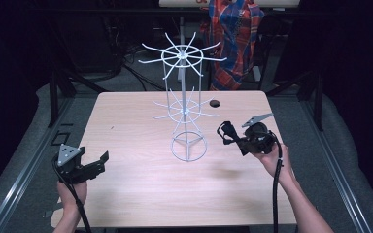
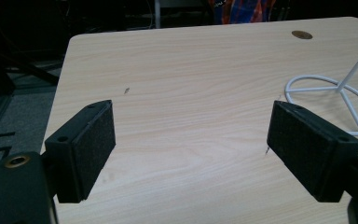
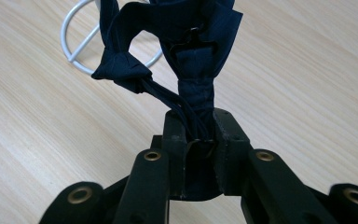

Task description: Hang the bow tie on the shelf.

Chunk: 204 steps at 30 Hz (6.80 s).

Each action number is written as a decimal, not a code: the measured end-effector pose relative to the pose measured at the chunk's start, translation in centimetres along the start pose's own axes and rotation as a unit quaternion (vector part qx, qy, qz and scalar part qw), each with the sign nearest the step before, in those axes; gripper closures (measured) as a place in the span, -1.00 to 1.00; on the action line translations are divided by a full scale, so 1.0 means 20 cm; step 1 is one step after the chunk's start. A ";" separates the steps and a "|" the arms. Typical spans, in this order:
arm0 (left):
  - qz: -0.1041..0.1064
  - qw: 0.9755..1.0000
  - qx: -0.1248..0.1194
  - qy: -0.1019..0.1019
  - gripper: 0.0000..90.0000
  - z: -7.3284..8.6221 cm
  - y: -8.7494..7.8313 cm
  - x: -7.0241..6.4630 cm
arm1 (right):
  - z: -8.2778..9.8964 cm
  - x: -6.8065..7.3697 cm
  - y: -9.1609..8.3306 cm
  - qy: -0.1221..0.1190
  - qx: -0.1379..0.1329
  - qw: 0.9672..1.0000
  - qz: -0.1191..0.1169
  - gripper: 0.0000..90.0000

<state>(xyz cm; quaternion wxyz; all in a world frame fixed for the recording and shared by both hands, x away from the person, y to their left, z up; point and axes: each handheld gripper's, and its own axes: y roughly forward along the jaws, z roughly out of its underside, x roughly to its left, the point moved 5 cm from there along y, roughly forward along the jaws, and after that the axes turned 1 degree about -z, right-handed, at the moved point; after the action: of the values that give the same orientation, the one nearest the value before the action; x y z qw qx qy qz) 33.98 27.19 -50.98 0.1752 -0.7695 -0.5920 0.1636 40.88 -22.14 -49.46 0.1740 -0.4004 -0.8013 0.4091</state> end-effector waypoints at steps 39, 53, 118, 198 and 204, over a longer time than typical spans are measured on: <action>0.003 1.000 -0.002 0.002 -0.66 0.00 0.00 0.00 | -0.10 -0.01 -0.20 0.020 -0.074 0.997 -0.013 0.71; 0.003 1.000 0.000 0.001 -0.66 0.00 0.00 -0.01 | -0.15 0.02 -0.23 0.012 -0.086 0.996 -0.018 0.71; 0.004 1.000 0.001 0.001 -0.66 0.00 0.01 -0.01 | -0.30 0.16 0.03 -0.005 -0.044 0.999 -0.023 0.71; 0.007 1.000 0.003 0.000 -0.66 0.00 0.01 -0.01 | -0.25 0.18 0.17 -0.008 -0.010 0.999 -0.037 0.00; 0.007 1.000 0.006 0.000 -0.66 0.00 0.01 -0.01 | -0.25 0.19 0.14 -0.011 -0.009 0.999 -0.043 -0.15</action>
<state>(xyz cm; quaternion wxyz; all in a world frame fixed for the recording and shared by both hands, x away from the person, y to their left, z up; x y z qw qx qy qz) 34.05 27.01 -51.12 0.1787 -0.7729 -0.5852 0.1679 43.07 -15.60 -48.87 0.1796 -0.3624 -0.8233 0.3983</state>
